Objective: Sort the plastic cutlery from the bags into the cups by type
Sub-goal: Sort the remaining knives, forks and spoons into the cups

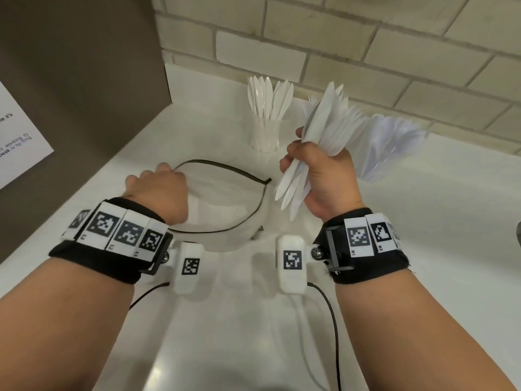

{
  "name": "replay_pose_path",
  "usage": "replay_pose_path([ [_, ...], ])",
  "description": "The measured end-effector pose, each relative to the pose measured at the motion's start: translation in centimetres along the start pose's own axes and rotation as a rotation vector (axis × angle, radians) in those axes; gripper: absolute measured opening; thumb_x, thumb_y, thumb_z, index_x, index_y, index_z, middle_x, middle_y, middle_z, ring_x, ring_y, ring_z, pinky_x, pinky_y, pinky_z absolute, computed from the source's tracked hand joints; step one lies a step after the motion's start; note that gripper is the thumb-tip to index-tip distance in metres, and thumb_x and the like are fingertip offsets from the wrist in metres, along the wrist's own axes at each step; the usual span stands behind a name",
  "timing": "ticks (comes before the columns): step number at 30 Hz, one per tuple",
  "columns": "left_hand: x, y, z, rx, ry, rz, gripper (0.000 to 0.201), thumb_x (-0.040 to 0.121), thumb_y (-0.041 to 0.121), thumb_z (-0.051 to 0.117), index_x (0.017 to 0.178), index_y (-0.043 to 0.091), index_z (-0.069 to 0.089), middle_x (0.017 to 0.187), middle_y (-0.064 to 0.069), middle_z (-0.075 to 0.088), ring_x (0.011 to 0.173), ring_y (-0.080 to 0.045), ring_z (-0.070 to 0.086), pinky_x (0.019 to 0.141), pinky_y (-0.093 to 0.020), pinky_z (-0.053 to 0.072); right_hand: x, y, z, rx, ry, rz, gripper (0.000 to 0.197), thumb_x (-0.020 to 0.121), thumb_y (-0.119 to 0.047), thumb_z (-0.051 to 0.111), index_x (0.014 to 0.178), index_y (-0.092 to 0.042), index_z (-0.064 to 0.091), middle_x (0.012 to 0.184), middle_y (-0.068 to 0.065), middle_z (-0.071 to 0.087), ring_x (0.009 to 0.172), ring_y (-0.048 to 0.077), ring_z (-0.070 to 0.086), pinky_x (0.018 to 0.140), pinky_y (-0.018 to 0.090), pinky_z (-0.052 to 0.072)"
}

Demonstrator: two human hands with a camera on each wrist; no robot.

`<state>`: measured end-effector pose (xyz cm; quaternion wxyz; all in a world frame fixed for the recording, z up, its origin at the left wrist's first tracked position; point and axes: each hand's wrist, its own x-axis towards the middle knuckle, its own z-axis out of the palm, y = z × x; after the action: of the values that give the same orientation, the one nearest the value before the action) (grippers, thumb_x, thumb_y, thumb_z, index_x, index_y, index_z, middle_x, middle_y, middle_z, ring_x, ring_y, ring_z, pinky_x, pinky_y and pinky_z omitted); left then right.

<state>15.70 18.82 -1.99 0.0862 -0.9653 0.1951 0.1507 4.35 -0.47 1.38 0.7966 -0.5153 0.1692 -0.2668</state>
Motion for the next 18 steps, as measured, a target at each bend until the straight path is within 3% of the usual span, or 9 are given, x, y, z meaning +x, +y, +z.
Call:
replay_pose_path([
  [5,-0.9,-0.7,-1.4,-0.064,-0.024,-0.045,0.035,0.080,0.028,0.057,0.115,0.031,0.053,0.136,-0.007,0.032,0.120,-0.036,0.039,0.100,-0.046,0.032,-0.6,1.2,0.2,-0.048,0.015,0.085,0.018,0.065,0.000,0.065,0.081,-0.008,0.064,0.073,0.005,0.057,0.064,0.019,0.059,0.065,0.031,0.053],
  [7,-1.5,-0.7,-2.3,-0.251,0.173,0.090,0.019,0.083,0.030,0.060,0.100,0.036,0.052,0.148,-0.007,0.024,0.132,-0.034,0.031,0.106,-0.046,0.024,-0.7,1.3,0.2,-0.044,0.017,0.114,0.018,0.065,0.000,0.066,0.081,-0.008,0.064,0.074,0.004,0.058,0.062,0.017,0.060,0.065,0.031,0.053],
  [9,-2.3,0.3,-3.3,-0.586,0.409,0.317,0.019,0.085,0.039,0.061,0.100,0.035,0.050,0.150,-0.003,0.028,0.129,-0.021,0.040,0.104,-0.031,0.029,-0.6,0.9,0.5,-0.036,-0.006,0.152,0.018,0.066,0.000,0.066,0.082,-0.008,0.064,0.075,0.004,0.058,0.062,0.018,0.060,0.065,0.032,0.053],
  [10,-2.9,1.2,-3.8,-0.796,0.424,0.412,0.027,0.084,0.047,0.061,0.105,0.034,0.050,0.147,-0.001,0.034,0.126,-0.012,0.044,0.099,-0.023,0.031,-0.7,0.7,0.6,-0.032,-0.033,0.186,0.017,0.068,0.001,0.066,0.083,-0.007,0.064,0.072,0.004,0.058,0.060,0.020,0.058,0.064,0.032,0.051],
  [11,-3.5,2.1,-4.3,-1.003,0.337,0.477,0.040,0.081,0.054,0.061,0.112,0.031,0.051,0.142,-0.001,0.043,0.124,-0.009,0.047,0.095,-0.019,0.035,-0.8,0.4,0.9,-0.030,-0.084,0.226,0.016,0.070,0.002,0.065,0.083,-0.006,0.064,0.068,0.006,0.057,0.057,0.021,0.056,0.063,0.033,0.049],
  [13,-4.3,4.0,-5.0,-1.314,0.004,0.563,0.060,0.074,0.059,0.067,0.119,0.022,0.054,0.125,-0.010,0.060,0.113,-0.022,0.059,0.087,-0.021,0.045,-1.3,-0.1,1.6,-0.055,-0.259,0.303,0.015,0.071,0.005,0.062,0.082,-0.004,0.062,0.060,0.008,0.052,0.051,0.020,0.052,0.056,0.031,0.047],
  [15,-4.5,5.1,-5.2,-1.432,-0.177,0.704,0.050,0.069,0.043,0.075,0.109,0.014,0.065,0.106,-0.026,0.066,0.096,-0.049,0.060,0.083,-0.045,0.054,-1.9,-0.1,2.3,-0.176,-0.427,0.332,0.021,0.074,0.013,0.058,0.087,-0.003,0.061,0.057,0.009,0.051,0.046,0.018,0.053,0.049,0.027,0.048],
  [16,-4.5,5.4,-5.3,-1.488,-0.206,0.728,0.047,0.065,0.035,0.077,0.103,0.010,0.068,0.106,-0.031,0.064,0.097,-0.057,0.056,0.086,-0.061,0.049,-2.1,0.0,2.6,-0.245,-0.488,0.335,0.025,0.072,0.015,0.056,0.091,-0.003,0.060,0.057,0.011,0.051,0.045,0.017,0.054,0.047,0.026,0.048],
  [18,-4.2,5.7,-5.2,-1.566,-0.239,0.712,0.047,0.059,0.025,0.080,0.099,0.003,0.068,0.112,-0.032,0.061,0.105,-0.061,0.051,0.091,-0.075,0.036,-2.5,-0.2,2.8,-0.333,-0.555,0.323,0.030,0.065,0.013,0.055,0.092,-0.001,0.058,0.058,0.013,0.049,0.044,0.017,0.054,0.045,0.025,0.048],
])
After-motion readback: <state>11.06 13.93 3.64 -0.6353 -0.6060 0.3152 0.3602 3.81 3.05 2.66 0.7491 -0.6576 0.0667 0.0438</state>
